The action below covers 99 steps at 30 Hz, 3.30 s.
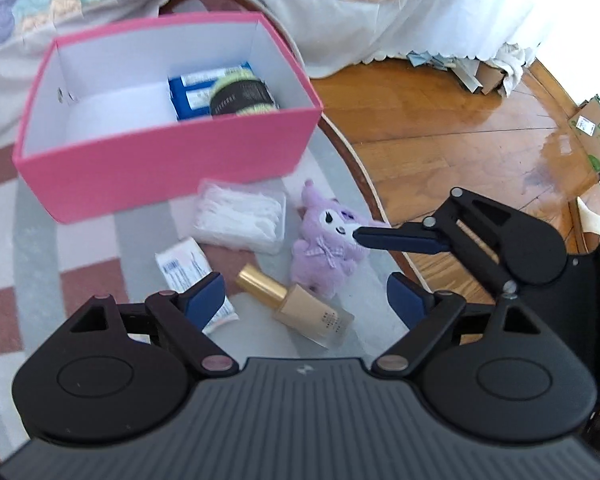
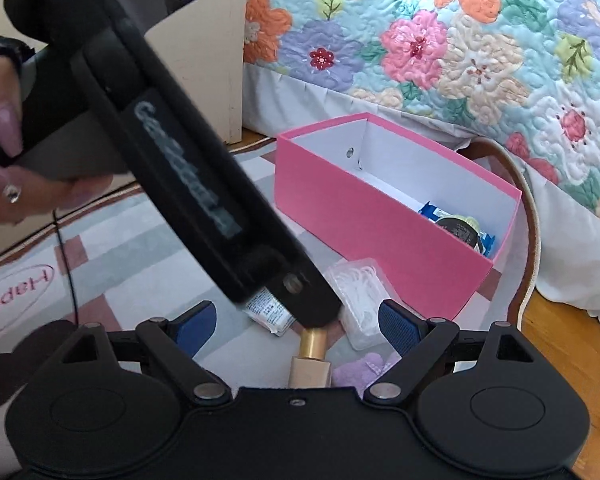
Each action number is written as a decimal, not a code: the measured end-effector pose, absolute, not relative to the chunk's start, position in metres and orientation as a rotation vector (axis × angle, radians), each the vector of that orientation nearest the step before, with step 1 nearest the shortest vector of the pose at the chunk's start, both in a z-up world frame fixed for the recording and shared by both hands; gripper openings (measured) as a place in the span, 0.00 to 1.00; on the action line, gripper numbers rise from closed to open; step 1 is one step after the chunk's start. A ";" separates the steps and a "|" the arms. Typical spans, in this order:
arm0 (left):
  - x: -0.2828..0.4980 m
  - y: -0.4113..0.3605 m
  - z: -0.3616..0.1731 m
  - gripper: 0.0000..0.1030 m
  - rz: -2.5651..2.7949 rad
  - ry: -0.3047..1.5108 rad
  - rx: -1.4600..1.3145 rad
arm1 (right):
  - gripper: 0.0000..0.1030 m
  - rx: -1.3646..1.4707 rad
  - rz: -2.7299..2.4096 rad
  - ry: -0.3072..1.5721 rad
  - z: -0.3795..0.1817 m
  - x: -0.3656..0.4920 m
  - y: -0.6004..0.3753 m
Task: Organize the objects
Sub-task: 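Withdraw the left tool and move toward the gold-capped foundation bottle, then close the left gripper around the foundation bottle, then lift the bottle with the left gripper and carry it into the box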
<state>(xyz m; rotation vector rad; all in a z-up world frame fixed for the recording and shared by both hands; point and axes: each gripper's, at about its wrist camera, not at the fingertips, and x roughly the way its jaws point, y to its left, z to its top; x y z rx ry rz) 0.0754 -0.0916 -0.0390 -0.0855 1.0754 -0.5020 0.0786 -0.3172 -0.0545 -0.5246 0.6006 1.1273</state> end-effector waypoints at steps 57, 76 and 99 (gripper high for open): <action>0.066 -0.086 -0.152 0.43 -0.446 1.242 -0.459 | 0.40 0.009 0.941 1.297 -0.145 0.119 -0.347; 0.093 -0.039 -0.035 0.41 -0.541 1.177 -0.509 | 0.40 -0.058 1.016 1.089 -0.039 0.126 -0.316; 0.227 -0.041 0.101 0.40 -0.390 1.210 -0.120 | 0.39 0.090 1.033 1.019 0.044 0.242 -0.242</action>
